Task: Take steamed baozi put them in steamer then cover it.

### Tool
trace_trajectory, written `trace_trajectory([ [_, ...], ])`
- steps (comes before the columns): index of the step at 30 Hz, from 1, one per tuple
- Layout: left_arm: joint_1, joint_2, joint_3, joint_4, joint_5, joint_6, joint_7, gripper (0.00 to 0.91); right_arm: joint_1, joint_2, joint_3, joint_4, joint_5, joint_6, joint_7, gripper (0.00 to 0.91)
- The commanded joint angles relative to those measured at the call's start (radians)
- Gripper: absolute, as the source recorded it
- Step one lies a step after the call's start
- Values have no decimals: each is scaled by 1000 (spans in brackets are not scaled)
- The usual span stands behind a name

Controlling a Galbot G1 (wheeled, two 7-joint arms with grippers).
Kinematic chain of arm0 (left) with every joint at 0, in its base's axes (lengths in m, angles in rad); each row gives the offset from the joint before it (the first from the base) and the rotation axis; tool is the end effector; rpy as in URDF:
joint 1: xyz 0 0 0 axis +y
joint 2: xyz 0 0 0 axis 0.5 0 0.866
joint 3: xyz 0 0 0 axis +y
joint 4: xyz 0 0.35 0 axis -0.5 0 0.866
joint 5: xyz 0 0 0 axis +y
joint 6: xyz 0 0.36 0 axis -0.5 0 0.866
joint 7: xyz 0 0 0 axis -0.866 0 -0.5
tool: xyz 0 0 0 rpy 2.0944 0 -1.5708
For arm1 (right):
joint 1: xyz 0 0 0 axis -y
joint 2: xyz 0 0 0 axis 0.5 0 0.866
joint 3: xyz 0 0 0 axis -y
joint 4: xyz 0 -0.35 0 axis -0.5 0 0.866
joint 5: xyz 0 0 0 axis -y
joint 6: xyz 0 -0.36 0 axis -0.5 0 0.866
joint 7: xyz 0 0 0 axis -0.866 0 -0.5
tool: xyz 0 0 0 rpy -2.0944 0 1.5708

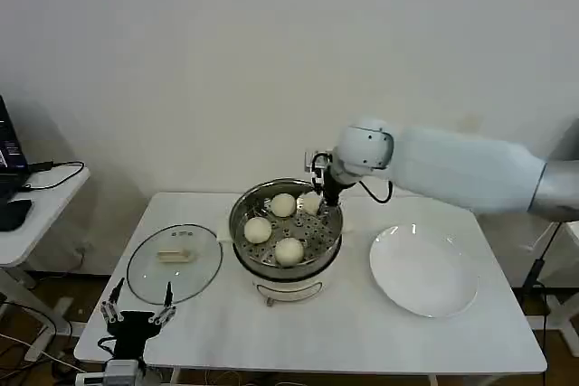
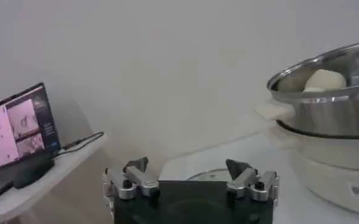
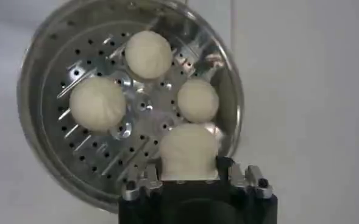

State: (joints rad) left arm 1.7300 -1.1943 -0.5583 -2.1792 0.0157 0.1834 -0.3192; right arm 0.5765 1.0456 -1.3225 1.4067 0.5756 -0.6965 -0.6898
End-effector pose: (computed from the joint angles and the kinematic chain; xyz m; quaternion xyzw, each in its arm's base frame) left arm 0.1468 0.0626 -0.2874 0.0723 -0.9741 -0.1930 0.0927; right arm 0.5295 0.0908 -0.0686 0.4530 -0.6277 0.5337 0.3404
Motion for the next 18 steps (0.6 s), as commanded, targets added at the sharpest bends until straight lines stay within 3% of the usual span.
trace_trajectory([
  [1,-3,2,-2,3,-2,0,0,907,-77,45,-2,-54,-7,-33,23,595],
  [18,10,1,-10,-3,-3,-5,1,907,-119,91,23,-120,-49,-32,9,595],
])
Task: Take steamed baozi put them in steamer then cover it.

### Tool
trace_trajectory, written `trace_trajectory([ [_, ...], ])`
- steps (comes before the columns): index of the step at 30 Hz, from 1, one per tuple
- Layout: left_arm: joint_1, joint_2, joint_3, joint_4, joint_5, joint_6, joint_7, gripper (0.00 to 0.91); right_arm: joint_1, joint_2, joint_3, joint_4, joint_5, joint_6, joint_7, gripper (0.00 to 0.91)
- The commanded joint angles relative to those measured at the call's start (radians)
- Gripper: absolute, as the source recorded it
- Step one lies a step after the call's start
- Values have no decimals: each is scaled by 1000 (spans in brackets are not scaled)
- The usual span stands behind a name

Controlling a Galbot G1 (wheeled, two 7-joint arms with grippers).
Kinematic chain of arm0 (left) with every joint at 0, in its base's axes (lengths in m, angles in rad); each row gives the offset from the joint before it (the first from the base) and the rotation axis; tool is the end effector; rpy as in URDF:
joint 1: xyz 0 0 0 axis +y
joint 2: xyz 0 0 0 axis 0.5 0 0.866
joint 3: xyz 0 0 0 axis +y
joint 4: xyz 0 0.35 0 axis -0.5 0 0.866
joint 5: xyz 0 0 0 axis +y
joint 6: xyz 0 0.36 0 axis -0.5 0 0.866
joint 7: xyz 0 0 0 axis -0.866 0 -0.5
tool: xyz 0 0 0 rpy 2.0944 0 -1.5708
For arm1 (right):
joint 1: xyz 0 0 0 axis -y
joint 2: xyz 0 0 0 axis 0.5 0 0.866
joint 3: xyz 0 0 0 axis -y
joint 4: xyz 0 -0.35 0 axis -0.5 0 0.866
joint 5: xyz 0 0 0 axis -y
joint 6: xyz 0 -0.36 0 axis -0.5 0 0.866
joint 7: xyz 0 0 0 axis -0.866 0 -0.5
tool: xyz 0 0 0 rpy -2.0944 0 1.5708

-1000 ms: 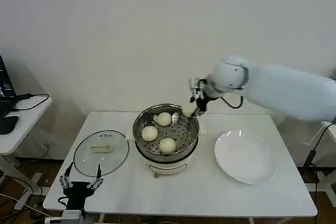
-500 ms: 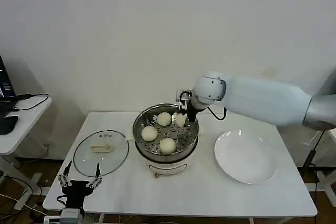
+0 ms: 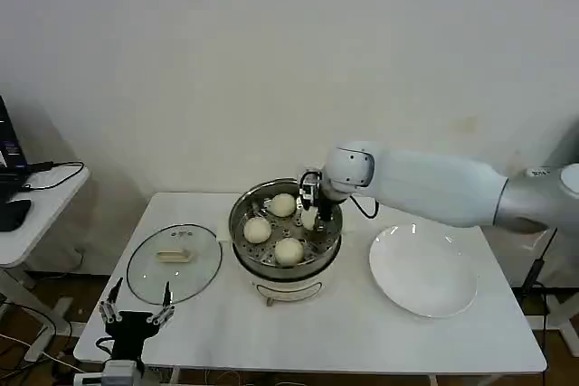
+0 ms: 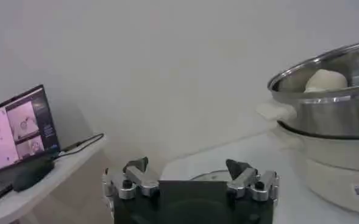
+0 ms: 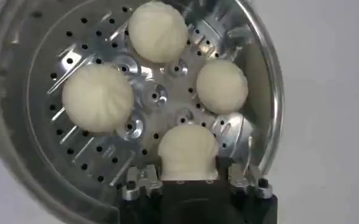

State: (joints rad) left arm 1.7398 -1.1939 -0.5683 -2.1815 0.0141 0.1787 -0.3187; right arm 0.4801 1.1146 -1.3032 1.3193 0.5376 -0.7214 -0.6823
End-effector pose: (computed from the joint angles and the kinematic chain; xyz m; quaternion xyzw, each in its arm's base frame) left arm 0.1446 0.0651 -0.2871 0.0745 -0.9737 -0.1943 0.0930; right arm 0.5389 0.1092 -0.1118 0.4483 -0.6199 0.5301 0.3657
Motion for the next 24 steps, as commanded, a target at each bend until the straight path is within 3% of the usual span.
trace_trajectory([
  [1,-1,0,0,-1,-1,-1,1,907,-23,23,4,-34,-11,-7,1,595],
  [18,-1,-2,-1,-5,-3,-1,0,907,-39,45,14,-51,-23,-6,-1,595],
  [20,0,-4,-1,-5,-3,-1,0,907,-40,45,15,-51,-25,-6,-4,887],
  [24,1,-4,-1,-6,-3,-1,0,907,-39,42,19,-45,-31,-6,-7,907],
])
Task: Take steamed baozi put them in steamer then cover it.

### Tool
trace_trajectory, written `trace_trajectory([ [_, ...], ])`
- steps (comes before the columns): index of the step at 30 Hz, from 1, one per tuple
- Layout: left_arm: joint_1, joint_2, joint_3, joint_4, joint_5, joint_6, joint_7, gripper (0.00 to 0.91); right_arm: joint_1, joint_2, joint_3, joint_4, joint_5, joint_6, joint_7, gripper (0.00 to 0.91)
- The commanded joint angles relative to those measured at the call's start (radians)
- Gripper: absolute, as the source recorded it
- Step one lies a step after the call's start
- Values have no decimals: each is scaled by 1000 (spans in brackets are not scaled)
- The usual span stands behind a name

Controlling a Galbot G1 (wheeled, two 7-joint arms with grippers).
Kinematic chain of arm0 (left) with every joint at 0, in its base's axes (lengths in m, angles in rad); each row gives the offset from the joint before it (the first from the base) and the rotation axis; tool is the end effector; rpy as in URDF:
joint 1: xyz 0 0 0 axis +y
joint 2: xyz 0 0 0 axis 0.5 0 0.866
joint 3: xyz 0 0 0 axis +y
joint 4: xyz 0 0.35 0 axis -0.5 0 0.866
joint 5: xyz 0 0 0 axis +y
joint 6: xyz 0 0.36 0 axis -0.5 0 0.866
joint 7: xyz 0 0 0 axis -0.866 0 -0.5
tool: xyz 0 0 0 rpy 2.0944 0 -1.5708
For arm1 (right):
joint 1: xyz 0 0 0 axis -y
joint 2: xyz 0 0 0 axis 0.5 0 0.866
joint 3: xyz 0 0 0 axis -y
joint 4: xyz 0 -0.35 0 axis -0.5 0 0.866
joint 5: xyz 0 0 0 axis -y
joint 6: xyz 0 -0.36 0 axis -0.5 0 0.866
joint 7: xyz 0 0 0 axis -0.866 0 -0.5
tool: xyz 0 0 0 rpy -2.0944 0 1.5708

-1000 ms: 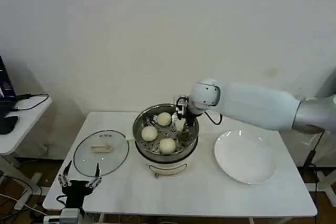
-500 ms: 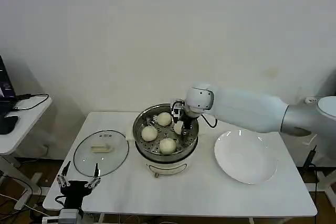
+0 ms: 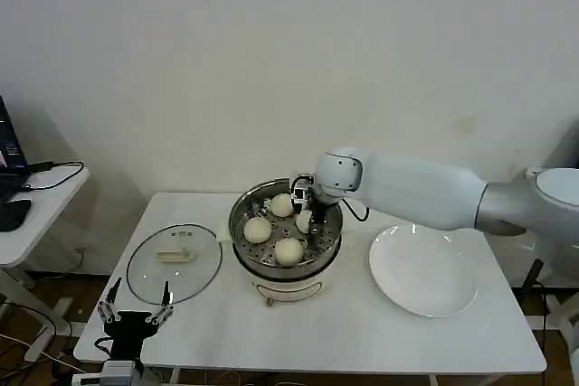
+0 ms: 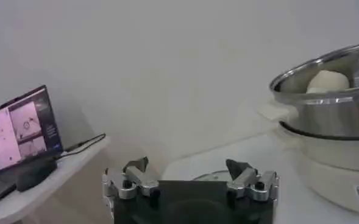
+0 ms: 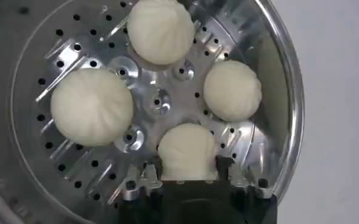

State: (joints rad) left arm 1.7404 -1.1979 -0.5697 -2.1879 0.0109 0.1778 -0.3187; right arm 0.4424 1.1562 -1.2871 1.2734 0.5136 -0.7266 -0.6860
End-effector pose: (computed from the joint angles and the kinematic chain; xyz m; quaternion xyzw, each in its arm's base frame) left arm 0.1444 0.0642 -0.2851 0.0756 -0.9746 -0.1907 0.0904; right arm 0.5431 0.1225 -0.1263 0.4486 -0.6165 0.5308 0.3700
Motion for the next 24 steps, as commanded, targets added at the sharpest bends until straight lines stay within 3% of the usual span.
trace_trajectory([
  [1,1,-1,0,0,0,0,0,907,1,-1,5,3,-7,-1,-2,907],
  [10,-6,0,3,3,-7,3,0,907,81,-60,18,89,-14,-2,29,907],
  [14,-18,3,4,11,-22,7,0,907,116,-155,27,205,-5,-1,129,907],
  [15,-21,3,4,13,-23,7,0,907,114,-181,44,235,21,-1,178,907],
  [16,-22,3,5,14,-25,7,1,907,106,-224,67,289,48,-1,260,907],
  [17,-23,3,7,15,-27,7,1,907,100,-247,75,319,63,1,299,907],
  [18,-24,2,8,16,-26,7,2,907,78,-274,103,364,87,1,405,907],
  [24,-23,-8,21,17,-18,6,3,907,-50,-479,276,535,89,49,642,907],
])
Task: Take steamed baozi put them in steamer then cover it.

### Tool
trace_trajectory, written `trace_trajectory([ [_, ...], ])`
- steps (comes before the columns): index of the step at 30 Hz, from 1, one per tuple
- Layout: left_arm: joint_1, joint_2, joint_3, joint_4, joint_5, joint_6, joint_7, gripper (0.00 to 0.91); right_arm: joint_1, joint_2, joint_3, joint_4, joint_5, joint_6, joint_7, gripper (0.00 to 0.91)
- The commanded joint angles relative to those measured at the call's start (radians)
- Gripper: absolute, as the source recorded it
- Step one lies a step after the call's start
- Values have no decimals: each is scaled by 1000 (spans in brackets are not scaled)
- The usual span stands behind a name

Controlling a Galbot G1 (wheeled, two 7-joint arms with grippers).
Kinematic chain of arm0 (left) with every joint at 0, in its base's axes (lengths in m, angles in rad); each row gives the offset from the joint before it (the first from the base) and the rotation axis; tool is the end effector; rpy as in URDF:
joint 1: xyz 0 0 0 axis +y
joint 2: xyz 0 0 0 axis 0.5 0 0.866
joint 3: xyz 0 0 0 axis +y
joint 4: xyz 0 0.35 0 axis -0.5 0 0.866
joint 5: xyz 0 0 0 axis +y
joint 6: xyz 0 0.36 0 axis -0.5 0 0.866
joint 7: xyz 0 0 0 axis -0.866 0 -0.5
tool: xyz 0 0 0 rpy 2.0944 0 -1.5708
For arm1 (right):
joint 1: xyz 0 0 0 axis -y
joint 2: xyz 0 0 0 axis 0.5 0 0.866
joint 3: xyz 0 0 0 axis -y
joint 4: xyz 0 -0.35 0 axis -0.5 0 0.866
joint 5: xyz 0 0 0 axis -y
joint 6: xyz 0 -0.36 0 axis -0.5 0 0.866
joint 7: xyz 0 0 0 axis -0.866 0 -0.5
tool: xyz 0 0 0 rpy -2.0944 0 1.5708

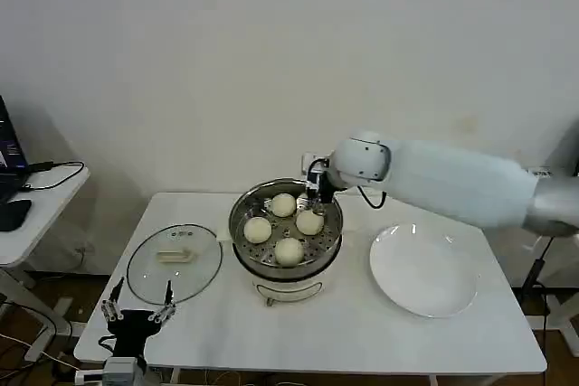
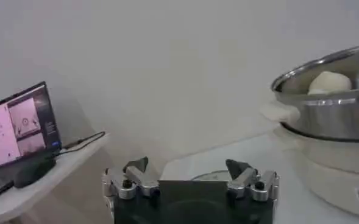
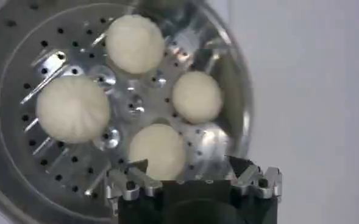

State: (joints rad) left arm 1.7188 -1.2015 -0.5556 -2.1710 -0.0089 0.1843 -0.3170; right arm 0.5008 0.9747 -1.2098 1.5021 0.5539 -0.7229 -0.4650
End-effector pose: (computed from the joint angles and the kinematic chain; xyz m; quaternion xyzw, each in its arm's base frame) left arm 0.1495 0.0618 -0.2891 0.0733 -0.9765 -0.1783 0.0960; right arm 0.5076 0.0829 -0.0697 0.3987 -0.6924 0.5380 0.2687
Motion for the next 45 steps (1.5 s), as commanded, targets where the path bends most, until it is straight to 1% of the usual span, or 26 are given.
trace_trajectory([
  [1,-1,-5,9,-1,4,0,1,907,-134,-320,232,319,47,57,443,907],
  [2,0,-8,10,-1,6,0,1,907,-198,-358,304,347,17,83,478,907],
  [3,0,-9,11,-1,7,-1,1,907,-225,-375,334,358,5,92,483,907],
  [4,2,-12,13,0,10,-2,2,907,-296,-413,419,385,-15,123,540,907],
  [5,4,-14,14,1,13,-3,3,907,-342,-430,458,399,-25,133,557,907],
  [7,6,-17,14,5,17,-6,4,907,-522,-472,658,435,-73,184,580,907],
  [8,10,-18,14,10,19,-10,4,907,-683,-497,803,469,-124,211,589,907],
  [9,11,-19,13,13,20,-12,4,907,-773,-501,871,479,-143,233,588,907],
  [10,11,-21,13,18,21,-13,4,907,-926,-499,1014,496,-177,263,592,907],
  [11,9,-20,12,24,21,-21,4,907,-1090,-481,1214,507,-210,319,591,907],
  [12,8,-20,12,29,23,-22,4,907,-1227,-452,1342,513,-253,343,576,907],
  [13,6,-18,13,32,24,-22,3,907,-1280,-437,1421,517,-293,375,564,907],
  [14,1,-17,13,43,32,-24,4,907,-1458,-367,1565,517,-339,438,534,907],
  [15,-3,-13,13,48,41,-25,6,907,-1521,-320,1651,525,-382,470,506,907],
  [16,-5,-12,13,53,47,-24,6,907,-1585,-271,1697,533,-391,489,471,907],
  [17,-8,-7,11,58,67,-18,7,907,-1695,-208,1835,553,-387,539,420,907],
  [18,-10,-3,9,65,100,-8,12,907,-1776,-166,1922,569,-373,576,406,907],
  [19,-13,3,6,74,137,-2,14,907,-1838,-125,1986,582,-355,597,380,907],
  [21,-20,11,0,91,221,11,24,907,-1953,-42,2098,589,-332,679,340,907],
  [25,-36,28,-1,129,338,41,49,907,-2106,143,2207,589,-289,812,275,907],
  [27,-51,35,4,151,413,37,63,907,-2148,227,2230,583,-295,850,257,907],
  [30,-70,43,8,187,542,1,72,907,-2188,303,2274,561,-296,901,219,907],
  [34,-122,61,8,267,747,-57,65,907,-2253,353,2347,533,-241,934,194,907],
  [38,-169,71,17,348,921,-97,65,907,-2312,380,2378,529,-179,935,166,907],
  [41,-221,84,37,410,1028,-107,85,907,-2337,404,2381,524,-185,941,161,907],
  [45,-294,96,65,480,1097,-110,117,907,-2341,412,2370,528,-198,936,176,907],
])
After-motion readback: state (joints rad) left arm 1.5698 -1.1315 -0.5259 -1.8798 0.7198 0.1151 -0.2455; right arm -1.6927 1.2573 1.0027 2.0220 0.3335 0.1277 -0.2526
